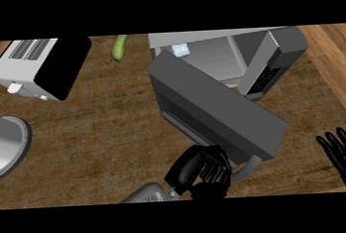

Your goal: Pick up the milk, place it into the microwave and close the microwave

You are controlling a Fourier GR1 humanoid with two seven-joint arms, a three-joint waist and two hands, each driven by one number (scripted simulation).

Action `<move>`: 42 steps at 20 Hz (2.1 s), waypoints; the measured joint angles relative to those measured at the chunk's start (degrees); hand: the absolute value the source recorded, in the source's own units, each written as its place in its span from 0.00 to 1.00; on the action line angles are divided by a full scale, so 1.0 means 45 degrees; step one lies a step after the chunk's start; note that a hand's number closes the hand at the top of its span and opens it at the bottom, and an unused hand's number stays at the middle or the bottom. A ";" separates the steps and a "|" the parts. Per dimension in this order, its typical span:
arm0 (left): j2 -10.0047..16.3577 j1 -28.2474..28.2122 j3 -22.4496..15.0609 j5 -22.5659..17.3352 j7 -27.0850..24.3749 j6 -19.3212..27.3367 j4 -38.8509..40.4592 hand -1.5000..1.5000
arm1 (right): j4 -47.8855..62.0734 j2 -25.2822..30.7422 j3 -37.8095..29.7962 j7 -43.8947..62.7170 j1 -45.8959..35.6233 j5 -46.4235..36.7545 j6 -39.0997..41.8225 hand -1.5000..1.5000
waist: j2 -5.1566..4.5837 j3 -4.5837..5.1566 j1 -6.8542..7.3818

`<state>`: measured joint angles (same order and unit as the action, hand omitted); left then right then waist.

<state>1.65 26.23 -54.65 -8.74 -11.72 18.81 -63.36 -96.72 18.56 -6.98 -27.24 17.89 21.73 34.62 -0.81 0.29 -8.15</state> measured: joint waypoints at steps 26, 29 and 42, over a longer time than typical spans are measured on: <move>-0.0371 0.5382 0.1047 -0.5285 -0.0887 0.3532 0.2903 1.00 | -0.3143 0.1118 0.0235 0.2860 -0.0087 0.2546 -0.0258 0.00 | -0.0547 0.0002 -0.1293; -0.0373 0.5796 0.1356 -0.5821 -0.1138 0.3382 0.3446 1.00 | -0.3327 0.1231 0.0115 0.3063 -0.0085 0.2787 -0.0379 0.00 | -0.0593 -0.0001 -0.1372; -0.0373 0.5850 0.1791 -0.7816 -0.2265 0.3109 0.3668 1.00 | -0.3713 0.1596 -0.0194 0.3567 -0.0437 0.3785 -0.0561 0.00 | -0.0633 -0.0032 -0.1655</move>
<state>-0.03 52.55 -46.59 -43.91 -21.91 32.80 -46.85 -113.43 25.74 -7.86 -11.19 15.92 38.76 32.09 -3.66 0.15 -15.60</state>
